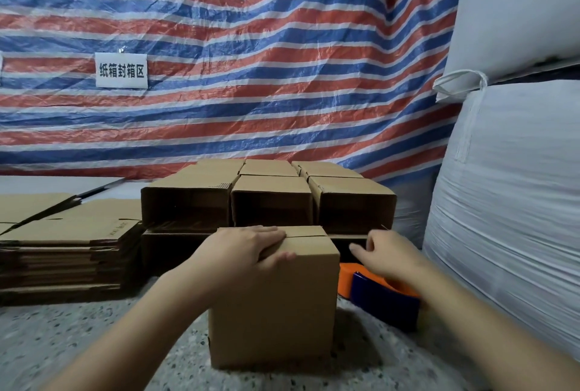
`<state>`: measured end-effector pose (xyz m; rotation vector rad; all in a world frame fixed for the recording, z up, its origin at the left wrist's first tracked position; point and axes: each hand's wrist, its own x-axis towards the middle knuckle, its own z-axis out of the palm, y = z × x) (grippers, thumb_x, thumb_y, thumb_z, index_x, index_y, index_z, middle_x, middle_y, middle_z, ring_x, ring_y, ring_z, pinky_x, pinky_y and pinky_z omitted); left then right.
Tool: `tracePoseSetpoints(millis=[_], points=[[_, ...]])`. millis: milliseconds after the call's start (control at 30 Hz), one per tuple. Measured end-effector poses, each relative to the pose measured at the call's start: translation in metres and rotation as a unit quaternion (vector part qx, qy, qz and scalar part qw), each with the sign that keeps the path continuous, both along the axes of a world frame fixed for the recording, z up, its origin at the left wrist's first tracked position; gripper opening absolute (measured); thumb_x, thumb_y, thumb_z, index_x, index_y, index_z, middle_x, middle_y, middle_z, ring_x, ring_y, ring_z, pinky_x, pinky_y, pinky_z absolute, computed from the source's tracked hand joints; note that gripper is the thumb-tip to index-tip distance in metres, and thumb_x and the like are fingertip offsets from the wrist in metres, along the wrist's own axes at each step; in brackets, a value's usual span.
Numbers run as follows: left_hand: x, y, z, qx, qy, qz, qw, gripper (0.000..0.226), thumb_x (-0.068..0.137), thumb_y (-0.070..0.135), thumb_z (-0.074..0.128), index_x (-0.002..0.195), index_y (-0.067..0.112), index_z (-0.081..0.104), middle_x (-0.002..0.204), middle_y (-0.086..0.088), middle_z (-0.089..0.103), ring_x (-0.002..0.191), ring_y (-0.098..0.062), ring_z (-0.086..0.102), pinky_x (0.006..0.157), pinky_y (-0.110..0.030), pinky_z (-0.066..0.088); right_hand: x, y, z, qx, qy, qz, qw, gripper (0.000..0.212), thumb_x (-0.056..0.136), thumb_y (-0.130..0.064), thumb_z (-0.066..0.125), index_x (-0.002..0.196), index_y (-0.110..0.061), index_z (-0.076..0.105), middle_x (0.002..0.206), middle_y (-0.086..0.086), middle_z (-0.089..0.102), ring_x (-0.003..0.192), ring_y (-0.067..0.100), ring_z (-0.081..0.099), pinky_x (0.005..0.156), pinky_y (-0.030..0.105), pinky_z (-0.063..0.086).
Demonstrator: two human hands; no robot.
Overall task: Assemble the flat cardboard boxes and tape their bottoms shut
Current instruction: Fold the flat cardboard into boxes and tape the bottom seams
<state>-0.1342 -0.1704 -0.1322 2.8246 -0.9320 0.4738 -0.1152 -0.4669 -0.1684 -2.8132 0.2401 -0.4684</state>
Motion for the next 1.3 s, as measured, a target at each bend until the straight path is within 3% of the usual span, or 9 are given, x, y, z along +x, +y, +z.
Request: tracePoseSetpoints(millis=[200,300,400,533,700,900,1067,1167,1300], points=[[0.000,0.001,-0.002,-0.010,-0.006,-0.003,1.000,0.080,0.080,0.079,0.015,0.148,0.042,0.036,0.152,0.020,0.038,0.139,-0.005,0.037,0.110,-0.032,0.035,0.006,-0.016,-0.045,-0.120,0.150,-0.111,0.975,0.069,0.074,-0.088,0.047,0.087,-0.022,0.058,0.078,-0.006,0.064,0.068,0.009,0.065,0.064,0.027,0.055],[0.002,0.001,-0.004,-0.014,-0.009,-0.005,1.000,0.079,0.081,0.079,0.015,0.148,0.042,0.036,0.152,0.020,0.038,0.139,-0.005,0.036,0.111,-0.033,0.035,0.004,-0.020,-0.063,-0.099,0.149,-0.096,0.979,0.063,0.077,-0.083,0.053,0.102,-0.025,0.062,0.084,-0.007,0.064,0.074,0.009,0.064,0.072,0.027,0.057],[0.003,0.003,-0.006,-0.028,-0.021,-0.011,0.999,0.082,0.079,0.082,0.012,0.147,0.043,0.037,0.150,0.022,0.040,0.138,-0.002,0.038,0.109,-0.029,0.036,-0.004,-0.020,-0.062,-0.088,0.103,-0.060,0.989,0.051,0.080,-0.078,0.056,0.090,-0.028,0.061,0.080,-0.009,0.064,0.072,0.007,0.063,0.066,0.024,0.054],[0.004,0.005,-0.008,-0.051,-0.010,-0.018,0.999,0.079,0.082,0.080,0.007,0.146,0.045,0.037,0.149,0.024,0.040,0.138,0.001,0.035,0.108,-0.025,0.032,-0.020,-0.011,-0.001,0.091,0.013,0.009,0.996,0.045,0.086,-0.068,0.059,0.081,-0.023,0.066,0.066,-0.004,0.069,0.060,0.007,0.066,0.051,0.020,0.042],[0.000,0.006,-0.006,-0.054,-0.002,-0.010,0.998,0.069,0.090,0.072,0.011,0.147,0.043,0.036,0.148,0.022,0.043,0.137,-0.003,0.038,0.104,-0.027,0.035,-0.044,0.024,0.099,0.276,-0.074,0.082,0.955,0.084,0.048,-0.089,0.056,0.087,-0.015,0.070,0.068,-0.001,0.074,0.071,0.018,0.071,0.062,0.028,0.048],[0.000,0.006,-0.006,-0.102,0.032,0.005,0.994,0.053,0.098,0.063,0.019,0.141,0.037,0.034,0.128,0.014,0.061,0.109,-0.012,0.058,0.088,-0.035,0.048,-0.027,0.061,0.149,0.380,0.018,0.194,0.905,0.074,0.067,-0.083,0.054,0.101,-0.019,0.069,0.074,0.001,0.075,0.063,0.015,0.071,0.066,0.033,0.052],[0.000,0.006,-0.006,-0.133,0.047,-0.004,0.990,0.045,0.099,0.057,0.023,0.137,0.038,0.039,0.114,0.014,0.062,0.100,-0.011,0.057,0.080,-0.032,0.046,-0.011,0.074,0.151,0.330,0.108,0.205,0.915,0.080,0.057,-0.079,0.070,0.107,-0.016,0.067,0.084,0.008,0.075,0.065,0.018,0.070,0.061,0.030,0.057],[0.004,0.011,0.003,-0.337,0.155,-0.034,0.928,0.034,0.104,0.040,0.033,0.126,0.029,0.056,0.111,0.014,0.064,0.102,-0.006,0.060,0.083,-0.024,0.046,-0.005,0.077,0.151,0.322,0.126,0.204,0.916,0.084,0.054,-0.079,0.073,0.105,-0.013,0.068,0.086,0.009,0.076,0.066,0.018,0.070,0.059,0.030,0.056],[0.007,0.018,0.038,-0.619,0.282,-0.009,0.733,0.046,0.105,0.039,0.033,0.099,0.012,0.070,0.100,-0.004,0.075,0.095,-0.014,0.070,0.088,-0.032,0.054,0.000,0.080,0.154,0.307,0.137,0.202,0.920,0.085,0.050,-0.078,0.073,0.105,-0.013,0.068,0.085,0.008,0.077,0.063,0.016,0.071,0.055,0.025,0.056]])
